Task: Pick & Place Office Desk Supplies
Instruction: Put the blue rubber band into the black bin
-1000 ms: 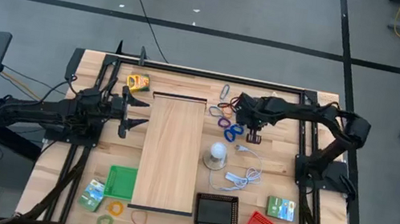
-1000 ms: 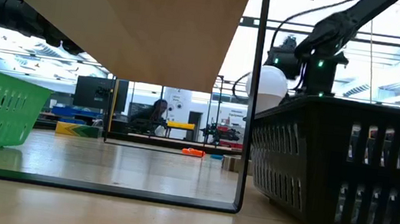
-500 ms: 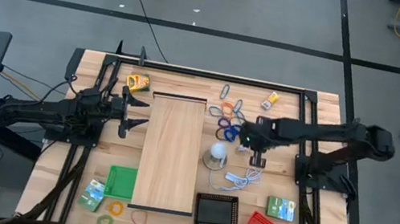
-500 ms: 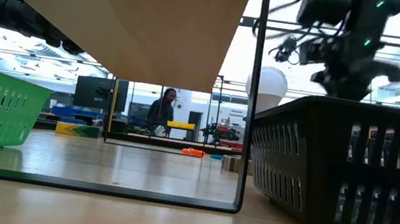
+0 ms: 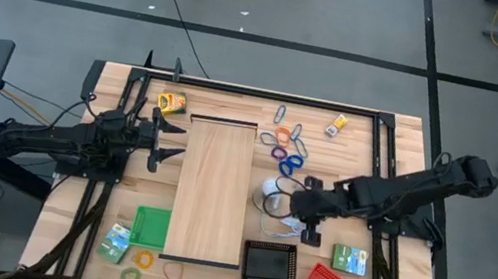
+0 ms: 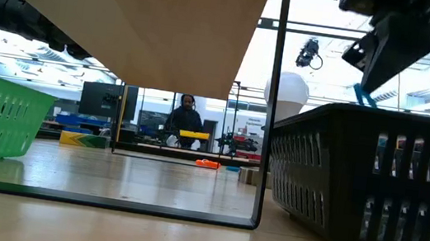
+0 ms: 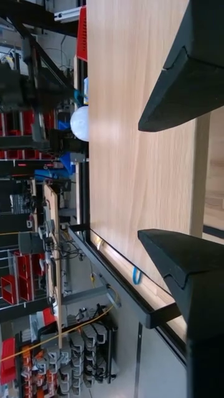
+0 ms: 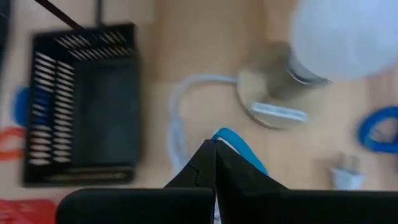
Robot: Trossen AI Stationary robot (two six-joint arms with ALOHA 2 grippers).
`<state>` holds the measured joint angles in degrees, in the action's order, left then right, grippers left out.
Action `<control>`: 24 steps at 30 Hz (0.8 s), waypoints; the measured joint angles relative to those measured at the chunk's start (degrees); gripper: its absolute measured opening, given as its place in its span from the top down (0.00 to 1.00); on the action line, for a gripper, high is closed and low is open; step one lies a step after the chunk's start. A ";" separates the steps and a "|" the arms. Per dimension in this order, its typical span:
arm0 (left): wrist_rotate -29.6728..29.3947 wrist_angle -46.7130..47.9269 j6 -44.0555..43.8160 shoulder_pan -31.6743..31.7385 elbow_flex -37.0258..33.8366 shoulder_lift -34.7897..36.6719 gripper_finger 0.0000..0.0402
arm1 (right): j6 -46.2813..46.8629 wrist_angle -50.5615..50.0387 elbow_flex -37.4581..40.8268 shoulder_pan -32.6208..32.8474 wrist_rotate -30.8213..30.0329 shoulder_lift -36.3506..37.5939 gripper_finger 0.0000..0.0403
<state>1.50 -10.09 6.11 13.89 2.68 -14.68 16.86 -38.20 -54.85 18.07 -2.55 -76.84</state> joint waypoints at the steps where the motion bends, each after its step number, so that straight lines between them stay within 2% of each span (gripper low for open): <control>1: 0.00 0.10 -0.01 0.00 0.00 0.00 0.32 | 0.85 1.29 0.00 0.73 0.71 0.00 1.00; 9: 0.00 0.11 -0.04 0.00 0.00 0.00 0.32 | 7.17 13.45 -0.04 5.74 5.44 0.00 1.00; 14: 0.00 0.13 -0.04 0.00 0.00 0.00 0.32 | 9.45 17.32 -0.04 7.75 5.61 -0.08 1.00; 17: 0.00 0.34 -0.04 0.00 0.00 0.00 0.32 | 9.93 19.97 -0.15 8.49 5.68 -1.93 1.00; 24: 0.00 1.36 -0.04 0.00 0.00 0.02 0.32 | 12.02 22.24 -0.11 8.78 10.36 -8.74 1.00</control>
<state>1.50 -8.73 6.07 13.89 2.68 -14.66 28.88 -15.97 -54.96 26.85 7.80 -85.58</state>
